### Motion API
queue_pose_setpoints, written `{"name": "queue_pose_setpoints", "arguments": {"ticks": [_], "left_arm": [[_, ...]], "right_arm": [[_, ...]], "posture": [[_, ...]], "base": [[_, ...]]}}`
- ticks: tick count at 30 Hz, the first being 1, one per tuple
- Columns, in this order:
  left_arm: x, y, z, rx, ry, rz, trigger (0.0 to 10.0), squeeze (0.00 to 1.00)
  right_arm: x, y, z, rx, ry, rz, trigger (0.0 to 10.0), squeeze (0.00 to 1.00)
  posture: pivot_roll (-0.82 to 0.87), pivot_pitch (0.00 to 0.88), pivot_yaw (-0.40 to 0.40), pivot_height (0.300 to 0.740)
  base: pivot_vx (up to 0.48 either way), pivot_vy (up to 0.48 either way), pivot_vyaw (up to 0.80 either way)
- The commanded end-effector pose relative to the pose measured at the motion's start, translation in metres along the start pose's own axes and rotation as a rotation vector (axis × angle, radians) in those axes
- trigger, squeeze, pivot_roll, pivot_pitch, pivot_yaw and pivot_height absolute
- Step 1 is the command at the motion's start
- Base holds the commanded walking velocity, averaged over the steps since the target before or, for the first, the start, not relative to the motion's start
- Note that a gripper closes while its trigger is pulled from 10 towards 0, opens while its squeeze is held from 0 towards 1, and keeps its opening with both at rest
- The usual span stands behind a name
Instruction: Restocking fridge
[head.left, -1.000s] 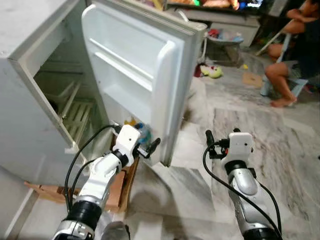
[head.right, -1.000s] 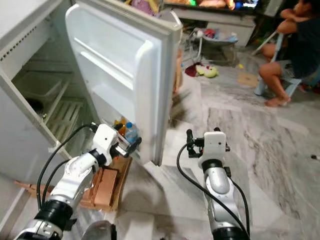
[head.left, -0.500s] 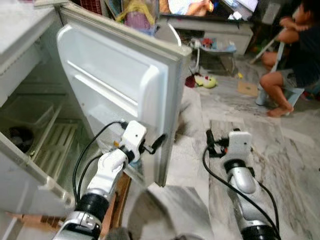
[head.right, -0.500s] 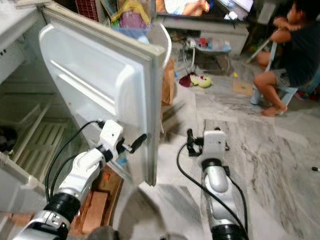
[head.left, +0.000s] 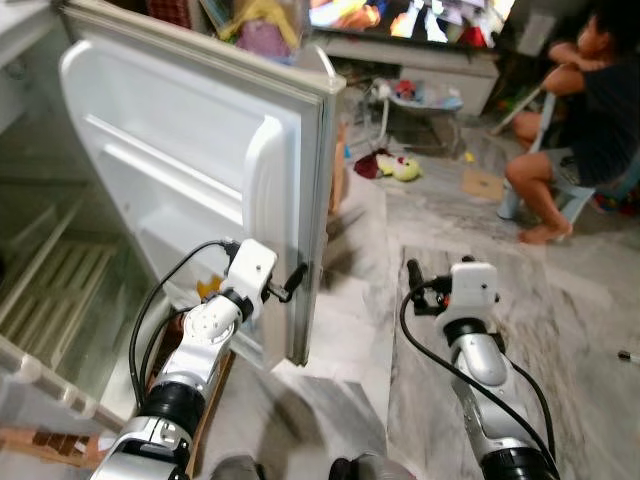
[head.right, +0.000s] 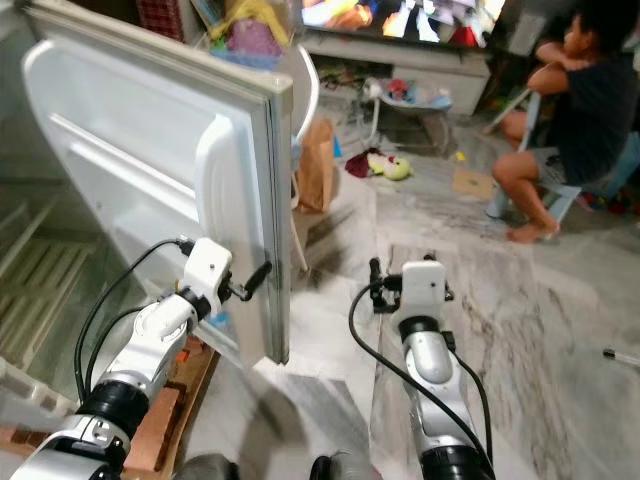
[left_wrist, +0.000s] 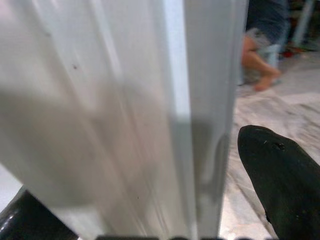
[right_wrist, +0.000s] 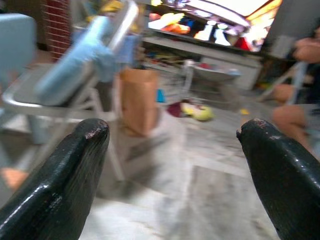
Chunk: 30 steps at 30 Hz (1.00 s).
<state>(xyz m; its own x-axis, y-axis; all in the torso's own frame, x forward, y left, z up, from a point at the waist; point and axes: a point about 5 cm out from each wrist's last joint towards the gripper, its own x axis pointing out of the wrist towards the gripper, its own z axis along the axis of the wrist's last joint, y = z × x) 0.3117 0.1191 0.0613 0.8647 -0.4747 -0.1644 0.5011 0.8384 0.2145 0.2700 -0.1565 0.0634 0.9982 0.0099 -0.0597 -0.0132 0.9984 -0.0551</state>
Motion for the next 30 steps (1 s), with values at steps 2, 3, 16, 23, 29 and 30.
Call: {"name": "queue_pose_setpoints", "arguments": {"ticks": [2,3,16,23,29,30], "left_arm": [[0.011,-0.026,0.006,0.052,-0.003,-0.113,10.0,0.0],[0.012,-0.026,0.006,0.059,-0.003,-0.111,10.0,0.0],[0.016,0.004,0.003,0.051,0.052,0.152,10.0,0.0],[0.0,0.043,-0.009,0.04,0.154,0.428,10.0,0.0],[-0.019,0.071,-0.017,0.028,0.216,0.617,10.0,0.0],[-0.024,0.075,-0.02,-0.003,0.24,0.666,10.0,0.0]], "right_arm": [[0.003,0.002,0.004,-0.003,-0.015,0.008,10.0,0.0],[0.003,0.002,0.004,-0.003,-0.015,0.008,10.0,0.0],[0.004,0.001,0.001,-0.019,-0.011,0.002,10.0,0.0],[0.006,-0.001,0.002,-0.033,-0.014,-0.006,10.0,0.0],[0.006,-0.002,0.001,-0.048,-0.012,-0.012,10.0,0.0],[0.007,-0.002,0.001,-0.05,-0.013,-0.013,10.0,0.0]], "posture": [[0.02,0.017,-0.053,0.74],[0.02,0.016,-0.053,0.74],[0.03,0.011,-0.054,0.74],[0.03,0.016,-0.059,0.74],[0.04,0.023,-0.067,0.74],[0.04,0.025,-0.069,0.74]], "base": [[0.0,-0.48,0.0],[0.0,-0.48,0.0],[0.0,-0.205,0.0],[0.0,0.0,0.0],[0.0,0.0,0.0],[0.0,0.0,0.0]]}}
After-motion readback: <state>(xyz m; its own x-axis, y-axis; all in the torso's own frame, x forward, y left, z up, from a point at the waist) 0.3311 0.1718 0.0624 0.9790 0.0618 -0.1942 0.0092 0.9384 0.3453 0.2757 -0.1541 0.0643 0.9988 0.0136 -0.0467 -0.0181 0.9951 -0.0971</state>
